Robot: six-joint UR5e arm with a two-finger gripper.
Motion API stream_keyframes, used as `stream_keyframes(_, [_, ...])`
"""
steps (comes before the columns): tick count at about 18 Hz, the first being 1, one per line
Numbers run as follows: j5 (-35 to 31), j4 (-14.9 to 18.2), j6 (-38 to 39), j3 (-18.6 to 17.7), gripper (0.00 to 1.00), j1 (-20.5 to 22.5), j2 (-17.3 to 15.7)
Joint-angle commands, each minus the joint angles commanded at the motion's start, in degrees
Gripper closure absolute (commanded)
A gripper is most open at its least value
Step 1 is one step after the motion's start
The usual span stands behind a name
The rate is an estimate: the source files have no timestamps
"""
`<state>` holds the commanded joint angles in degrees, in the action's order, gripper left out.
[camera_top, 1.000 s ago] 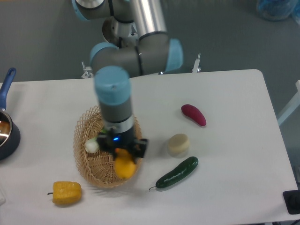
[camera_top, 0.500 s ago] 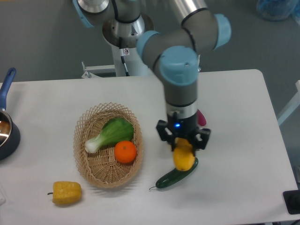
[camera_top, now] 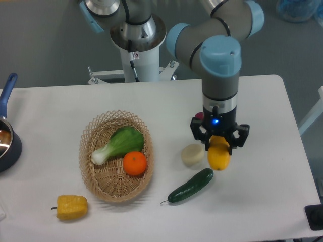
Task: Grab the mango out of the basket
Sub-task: 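Carry the held yellow fruit up beside the cucumber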
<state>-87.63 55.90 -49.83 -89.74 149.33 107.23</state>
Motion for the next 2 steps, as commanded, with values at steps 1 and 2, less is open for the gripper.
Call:
stream_keyframes(1, [0.0,0.0,0.1,0.1,0.66,0.2,0.0])
stream_keyframes(2, [0.0,0.0,0.1,0.1,0.66,0.4,0.0])
